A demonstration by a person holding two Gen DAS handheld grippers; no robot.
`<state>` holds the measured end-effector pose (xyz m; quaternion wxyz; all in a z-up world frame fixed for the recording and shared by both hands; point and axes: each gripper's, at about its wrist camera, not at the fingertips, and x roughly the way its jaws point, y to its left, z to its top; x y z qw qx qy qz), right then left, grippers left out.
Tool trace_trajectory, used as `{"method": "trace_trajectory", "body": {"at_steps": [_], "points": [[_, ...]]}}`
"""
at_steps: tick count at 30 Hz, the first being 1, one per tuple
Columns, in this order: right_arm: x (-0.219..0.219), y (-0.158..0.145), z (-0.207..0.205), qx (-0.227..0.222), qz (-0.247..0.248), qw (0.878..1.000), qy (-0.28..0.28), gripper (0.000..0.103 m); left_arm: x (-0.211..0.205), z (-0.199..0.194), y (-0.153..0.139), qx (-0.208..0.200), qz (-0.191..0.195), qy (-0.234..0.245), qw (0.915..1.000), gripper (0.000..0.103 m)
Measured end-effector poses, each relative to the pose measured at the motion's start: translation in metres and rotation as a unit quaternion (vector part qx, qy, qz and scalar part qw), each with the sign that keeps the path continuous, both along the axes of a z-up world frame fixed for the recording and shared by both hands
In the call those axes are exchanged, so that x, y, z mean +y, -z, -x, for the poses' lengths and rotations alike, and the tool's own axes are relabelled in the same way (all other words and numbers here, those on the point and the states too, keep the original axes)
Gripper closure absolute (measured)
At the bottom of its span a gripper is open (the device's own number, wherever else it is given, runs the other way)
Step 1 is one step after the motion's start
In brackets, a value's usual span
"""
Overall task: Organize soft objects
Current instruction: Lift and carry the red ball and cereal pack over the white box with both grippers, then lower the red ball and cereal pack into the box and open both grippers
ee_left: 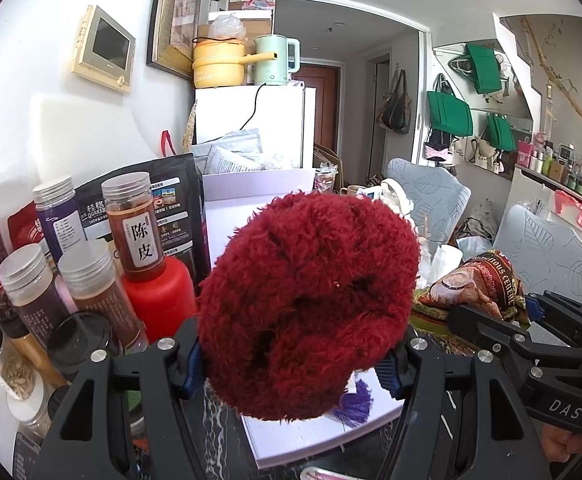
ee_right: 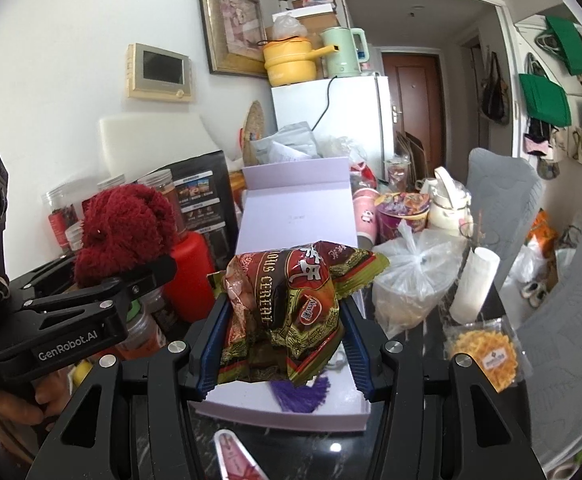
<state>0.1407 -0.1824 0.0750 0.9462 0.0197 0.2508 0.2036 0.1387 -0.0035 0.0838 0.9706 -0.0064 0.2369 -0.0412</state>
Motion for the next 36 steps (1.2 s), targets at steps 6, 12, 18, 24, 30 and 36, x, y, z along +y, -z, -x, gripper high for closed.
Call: {"method": "trace_trajectory", "body": {"at_steps": [6,12,18,24,30,36], "points": [[0.005,0.001,-0.035,-0.001,0.001,1.0,-0.005,0.051,0.006,-0.031,0.003,0.003,-0.005,-0.005,1.0,0.038],[0.012,0.006,-0.07,0.007,0.003,1.0,-0.014,0.051,0.006,-0.062,0.01,0.011,-0.009,-0.01,0.9998,0.038],[0.012,0.026,-0.097,0.033,0.005,0.999,-0.011,0.051,0.002,-0.086,0.029,0.034,-0.021,-0.013,0.9991,0.038],[0.013,0.046,-0.109,0.061,0.015,0.998,-0.013,0.051,-0.001,-0.099,0.052,0.062,-0.028,-0.012,0.9976,0.038],[0.019,0.059,-0.116,0.086,0.022,0.996,-0.018,0.051,-0.001,-0.112,0.07,0.097,-0.034,-0.007,0.9947,0.038],[0.026,0.082,-0.128,0.129,0.034,0.991,-0.023,0.051,-0.004,-0.125,0.086,0.129,-0.056,-0.006,0.99,0.038]]}}
